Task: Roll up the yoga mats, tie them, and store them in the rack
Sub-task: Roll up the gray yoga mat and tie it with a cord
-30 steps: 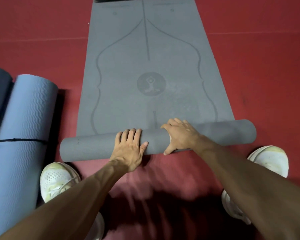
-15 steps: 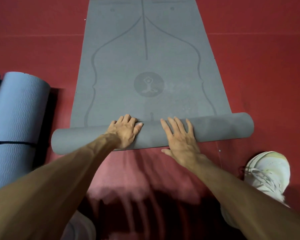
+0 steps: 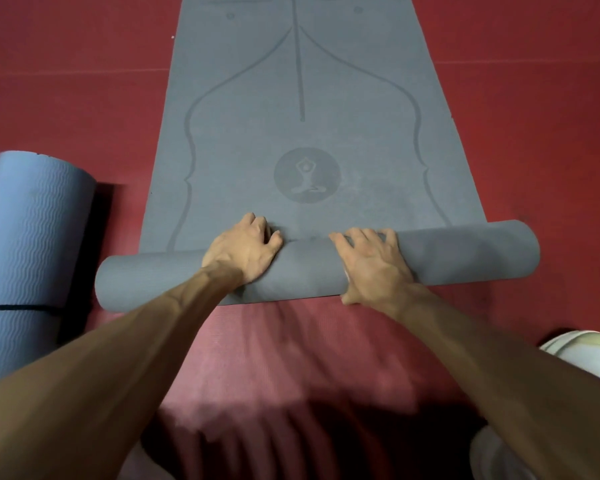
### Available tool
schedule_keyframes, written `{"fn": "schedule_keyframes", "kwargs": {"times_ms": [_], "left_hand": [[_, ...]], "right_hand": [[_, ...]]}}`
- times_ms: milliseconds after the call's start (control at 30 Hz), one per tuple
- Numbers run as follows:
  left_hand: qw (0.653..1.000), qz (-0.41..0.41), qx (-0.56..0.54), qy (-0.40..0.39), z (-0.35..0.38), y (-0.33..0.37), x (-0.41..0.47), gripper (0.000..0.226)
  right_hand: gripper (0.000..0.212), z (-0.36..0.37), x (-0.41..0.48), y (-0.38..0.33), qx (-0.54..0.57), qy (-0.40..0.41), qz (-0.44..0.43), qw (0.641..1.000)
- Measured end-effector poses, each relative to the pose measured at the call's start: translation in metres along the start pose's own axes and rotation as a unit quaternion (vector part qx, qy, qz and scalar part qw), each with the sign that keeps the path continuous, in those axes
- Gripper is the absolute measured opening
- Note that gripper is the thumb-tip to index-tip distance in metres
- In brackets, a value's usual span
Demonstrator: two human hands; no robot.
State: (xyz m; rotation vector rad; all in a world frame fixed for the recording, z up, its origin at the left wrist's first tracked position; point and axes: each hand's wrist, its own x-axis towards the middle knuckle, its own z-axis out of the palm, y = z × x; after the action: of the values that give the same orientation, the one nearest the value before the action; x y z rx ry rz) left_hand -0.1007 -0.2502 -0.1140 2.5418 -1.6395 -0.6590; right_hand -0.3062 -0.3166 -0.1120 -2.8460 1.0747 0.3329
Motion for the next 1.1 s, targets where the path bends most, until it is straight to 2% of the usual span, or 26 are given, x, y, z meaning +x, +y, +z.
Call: {"fn": "schedule_keyframes", "kwargs": {"times_ms": [167,300,367,633,933,1000,1100], "left_hand": [[0.998,0.034,0.020,0.046,-0.002,0.003,-0.010,0.034],[0.987,0.123,0.094,0.046,-0.001,-0.014,-0.040,0.069],[0.985,0.125,0.109,0.039,0.000,-0.021,-0.054,0.075],[0.989,0.061,0.083,0.103,0.013,-0.013,-0.103,0.057],[0.993,0.051,0.092,0.047,0.032,-0.019,-0.099,0.086],[0.993,0.057,0.085,0.052,0.032,-0.020,-0.096,0.091],[0.994,0.055,0.078,0.057,0.030,-0.019,-0.093,0.088]], "right_hand": [[0.089,-0.010,0.015,0.005,0.032,-0.050,0.016,0.998],[0.091,-0.021,0.019,0.004,0.043,-0.101,0.029,0.994],[0.090,-0.025,0.017,0.002,0.048,-0.120,0.032,0.991],[0.092,-0.041,0.009,-0.015,0.096,-0.249,0.014,0.964],[0.105,-0.033,0.014,-0.014,0.108,-0.268,0.007,0.957],[0.111,-0.031,0.013,-0.011,0.113,-0.249,-0.001,0.962],[0.111,-0.023,0.003,-0.009,0.104,-0.170,-0.036,0.979]]}}
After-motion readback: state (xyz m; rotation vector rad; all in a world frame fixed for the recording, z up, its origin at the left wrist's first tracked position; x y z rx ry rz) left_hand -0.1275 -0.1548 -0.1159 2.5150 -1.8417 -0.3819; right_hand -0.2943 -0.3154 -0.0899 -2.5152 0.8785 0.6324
